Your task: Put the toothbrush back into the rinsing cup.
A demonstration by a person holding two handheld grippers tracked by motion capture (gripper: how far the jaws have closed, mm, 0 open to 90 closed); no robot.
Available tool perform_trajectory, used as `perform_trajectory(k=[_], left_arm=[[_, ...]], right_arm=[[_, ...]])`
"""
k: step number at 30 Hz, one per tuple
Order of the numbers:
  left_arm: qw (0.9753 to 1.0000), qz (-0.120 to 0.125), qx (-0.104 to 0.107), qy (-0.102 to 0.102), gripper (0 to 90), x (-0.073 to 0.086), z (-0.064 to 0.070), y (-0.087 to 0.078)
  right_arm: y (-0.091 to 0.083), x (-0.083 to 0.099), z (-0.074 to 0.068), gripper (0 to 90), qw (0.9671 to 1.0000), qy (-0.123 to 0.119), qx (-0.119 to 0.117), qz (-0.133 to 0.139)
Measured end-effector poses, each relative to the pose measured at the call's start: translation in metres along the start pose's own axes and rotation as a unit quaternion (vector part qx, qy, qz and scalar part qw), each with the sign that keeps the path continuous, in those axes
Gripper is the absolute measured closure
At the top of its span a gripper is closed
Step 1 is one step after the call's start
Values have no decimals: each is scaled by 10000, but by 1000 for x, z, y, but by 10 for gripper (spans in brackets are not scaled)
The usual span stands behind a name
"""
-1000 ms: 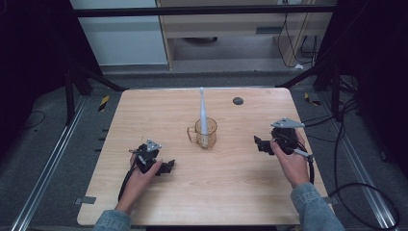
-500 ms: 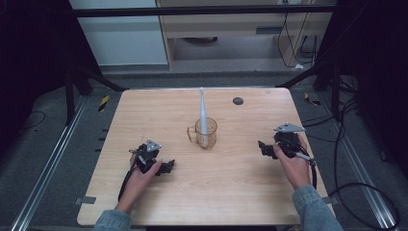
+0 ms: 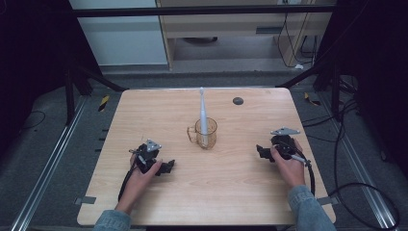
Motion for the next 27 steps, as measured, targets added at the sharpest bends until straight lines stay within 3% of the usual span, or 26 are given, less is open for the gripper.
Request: perform_trajectory(k=[5,12,19,27], left_arm=[[10000,1,0,0,0,0,0,0],[10000,-1,0,2,0,0,0,0],[10000,-1,0,2,0,0,0,0],[10000,-1,-1,3,0,0,0,0]], right_arm=[[8,-1,4,115,9999,117,29,80],[18,-3,19,114,9987,460,130,169],[30,2,24,106,9977,633,239,-33],[32,2,24,56,9972,640,358,-156]])
Point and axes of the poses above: each handheld gripper's, and its own axes: y roughly forward along the jaws, x roughly out of its underside, z roughly to its right, the point moved 7 cm from there along y, roughly forward along the jaws, and after that the axes turned 12 degrees about -z, right-handed, at the moved point
